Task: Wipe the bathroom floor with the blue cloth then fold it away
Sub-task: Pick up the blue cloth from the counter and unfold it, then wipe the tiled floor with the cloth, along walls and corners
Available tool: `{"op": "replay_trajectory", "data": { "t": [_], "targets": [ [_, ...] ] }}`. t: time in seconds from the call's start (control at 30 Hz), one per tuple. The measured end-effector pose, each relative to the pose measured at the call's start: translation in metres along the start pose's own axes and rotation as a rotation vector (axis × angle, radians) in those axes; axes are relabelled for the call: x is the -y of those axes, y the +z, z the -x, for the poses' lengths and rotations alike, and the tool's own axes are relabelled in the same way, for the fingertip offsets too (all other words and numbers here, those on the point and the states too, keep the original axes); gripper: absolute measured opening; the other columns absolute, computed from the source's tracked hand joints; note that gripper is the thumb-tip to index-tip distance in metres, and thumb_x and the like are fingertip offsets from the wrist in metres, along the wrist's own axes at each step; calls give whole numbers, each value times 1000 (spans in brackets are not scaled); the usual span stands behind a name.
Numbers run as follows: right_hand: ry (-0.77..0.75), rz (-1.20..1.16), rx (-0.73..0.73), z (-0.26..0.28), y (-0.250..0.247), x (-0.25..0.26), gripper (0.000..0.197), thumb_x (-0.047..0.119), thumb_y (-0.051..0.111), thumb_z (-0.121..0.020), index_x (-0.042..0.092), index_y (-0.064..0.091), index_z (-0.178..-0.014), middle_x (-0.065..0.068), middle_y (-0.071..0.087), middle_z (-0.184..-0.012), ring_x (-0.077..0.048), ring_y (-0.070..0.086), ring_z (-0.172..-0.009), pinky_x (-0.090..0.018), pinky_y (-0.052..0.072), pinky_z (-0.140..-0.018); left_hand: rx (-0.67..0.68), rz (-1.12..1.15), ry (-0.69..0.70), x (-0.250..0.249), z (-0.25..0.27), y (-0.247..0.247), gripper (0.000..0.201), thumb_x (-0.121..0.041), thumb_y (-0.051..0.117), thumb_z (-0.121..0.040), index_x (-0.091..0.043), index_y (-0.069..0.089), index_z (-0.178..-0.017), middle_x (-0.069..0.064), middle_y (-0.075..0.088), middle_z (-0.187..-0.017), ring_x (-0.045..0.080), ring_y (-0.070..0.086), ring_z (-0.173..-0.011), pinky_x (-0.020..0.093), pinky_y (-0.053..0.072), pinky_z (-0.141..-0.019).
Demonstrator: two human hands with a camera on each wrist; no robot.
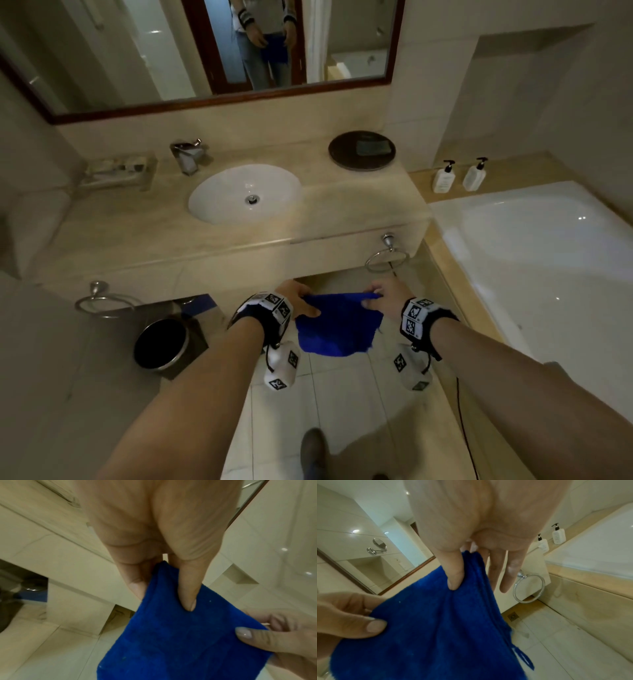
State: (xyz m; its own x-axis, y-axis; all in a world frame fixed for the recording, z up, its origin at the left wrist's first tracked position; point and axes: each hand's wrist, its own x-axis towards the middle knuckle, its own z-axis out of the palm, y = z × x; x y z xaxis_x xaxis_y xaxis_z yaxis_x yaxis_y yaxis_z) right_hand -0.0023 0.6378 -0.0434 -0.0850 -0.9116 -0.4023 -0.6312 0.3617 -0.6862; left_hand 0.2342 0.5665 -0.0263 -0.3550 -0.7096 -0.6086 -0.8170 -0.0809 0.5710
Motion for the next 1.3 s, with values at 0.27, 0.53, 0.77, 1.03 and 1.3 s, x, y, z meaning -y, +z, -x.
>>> {"op": "replay_trajectory", "data": {
  "t": [0.27,0.53,0.77,1.03,1.3],
  "targets": [
    [14,67,159,48,9,-65,5,21,73,-87,20,69,-83,4,63,-78,-14,61,-76,-15,39,-58,-16,50,-184,14,30,90,53,-28,80,-78,-6,62,-122,11,65,-116,27,61,-107,29,47,-86],
    [64,-11,180,68,17,-88,6,20,68,-91,15,68,-94,-7,67,-94,-26,64,-89,-34,56,-70,-114,317,-266,14,47,131,17,-8,75,-82,-12,58,-81,2,57,-81,11,52,-70,11,42,-48],
    [140,-6,205,79,62,-115,4,13,67,-87,16,69,-85,-11,70,-84,-28,67,-79,-38,56,-70,-16,122,-237,59,31,156,20,-23,79,-80,-16,63,-89,0,62,-80,21,61,-83,28,48,-69],
    [340,-17,243,69,133,-150,11,13,62,-90,21,69,-95,-4,70,-91,-21,65,-91,-25,51,-76,173,-10,-217,119,-9,183,25,-23,74,-82,-17,63,-104,0,63,-98,17,58,-89,27,49,-79],
    [445,69,334,26,211,-204,14,18,54,-94,31,60,-94,6,62,-92,-11,57,-86,-11,36,-63,233,-57,-291,188,-74,234,14,-17,61,-87,-26,60,-98,-1,64,-103,15,59,-91,22,49,-78]
  ]
}}
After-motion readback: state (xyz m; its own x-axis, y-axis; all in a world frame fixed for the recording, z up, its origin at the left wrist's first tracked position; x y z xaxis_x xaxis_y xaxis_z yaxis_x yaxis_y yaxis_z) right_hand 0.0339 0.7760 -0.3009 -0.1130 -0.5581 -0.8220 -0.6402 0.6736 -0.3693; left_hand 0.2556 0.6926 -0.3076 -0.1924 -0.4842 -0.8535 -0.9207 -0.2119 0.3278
